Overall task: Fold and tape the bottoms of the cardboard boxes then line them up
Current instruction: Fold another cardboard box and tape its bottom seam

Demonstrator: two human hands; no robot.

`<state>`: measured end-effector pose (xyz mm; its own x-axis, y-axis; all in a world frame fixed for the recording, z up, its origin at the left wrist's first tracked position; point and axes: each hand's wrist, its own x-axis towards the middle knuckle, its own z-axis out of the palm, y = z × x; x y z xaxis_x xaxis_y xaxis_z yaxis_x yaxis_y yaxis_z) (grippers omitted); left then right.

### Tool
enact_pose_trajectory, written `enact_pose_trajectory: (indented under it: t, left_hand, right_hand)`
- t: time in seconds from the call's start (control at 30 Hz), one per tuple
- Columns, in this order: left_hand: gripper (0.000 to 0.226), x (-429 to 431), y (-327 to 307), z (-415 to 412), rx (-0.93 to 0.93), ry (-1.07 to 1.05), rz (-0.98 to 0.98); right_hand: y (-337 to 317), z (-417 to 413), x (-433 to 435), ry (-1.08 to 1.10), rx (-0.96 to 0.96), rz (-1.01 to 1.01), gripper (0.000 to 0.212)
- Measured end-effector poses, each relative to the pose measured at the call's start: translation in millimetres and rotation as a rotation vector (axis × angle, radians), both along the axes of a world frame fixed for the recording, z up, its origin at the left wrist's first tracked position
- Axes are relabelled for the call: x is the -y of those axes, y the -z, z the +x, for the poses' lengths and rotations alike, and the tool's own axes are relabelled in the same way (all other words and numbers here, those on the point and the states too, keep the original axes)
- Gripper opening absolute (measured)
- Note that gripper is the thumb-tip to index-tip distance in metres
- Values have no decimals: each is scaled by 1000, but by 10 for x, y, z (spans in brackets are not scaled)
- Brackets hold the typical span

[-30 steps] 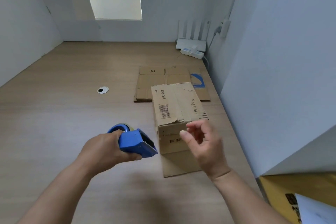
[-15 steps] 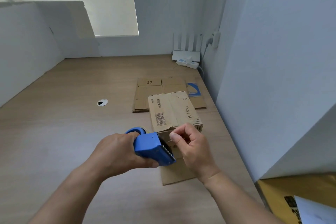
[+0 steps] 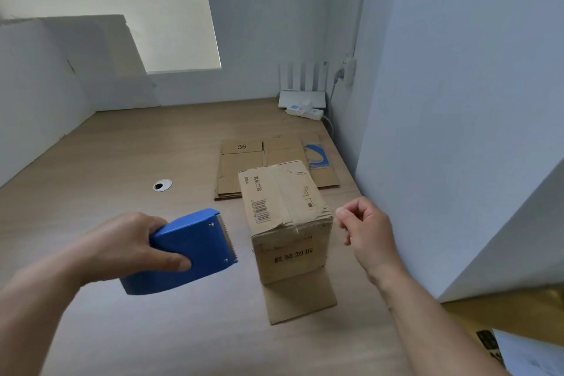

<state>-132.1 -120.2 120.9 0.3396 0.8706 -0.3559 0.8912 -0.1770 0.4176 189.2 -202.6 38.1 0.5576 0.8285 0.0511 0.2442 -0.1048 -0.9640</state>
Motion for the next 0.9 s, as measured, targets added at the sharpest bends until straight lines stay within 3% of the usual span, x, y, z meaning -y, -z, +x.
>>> enact_pose_trajectory:
  t: [0.1, 0.17, 0.57, 0.63, 0.8, 0.9]
  left_hand:
    - [38, -127, 48, 91, -13, -21, 3]
    - [30, -207, 82, 127, -27, -19, -2]
    - [30, -410, 434, 330, -155, 44, -103]
    - [30, -398, 524, 391, -162, 57, -139]
    - [29, -356, 667, 559, -157, 81, -172]
    - [29, -354, 648, 588, -170, 81, -169]
  right_hand:
    - [50, -1, -97, 1, -2, -60, 19]
    - [81, 22, -150, 9, 3, -93, 18]
    - [294, 104, -314, -11, -90, -233, 18]
    - [324, 140, -339, -36, -203, -248, 19]
    - [392, 162, -359, -98, -778, -266, 24]
    - [439, 203, -363, -56, -806, -355, 20]
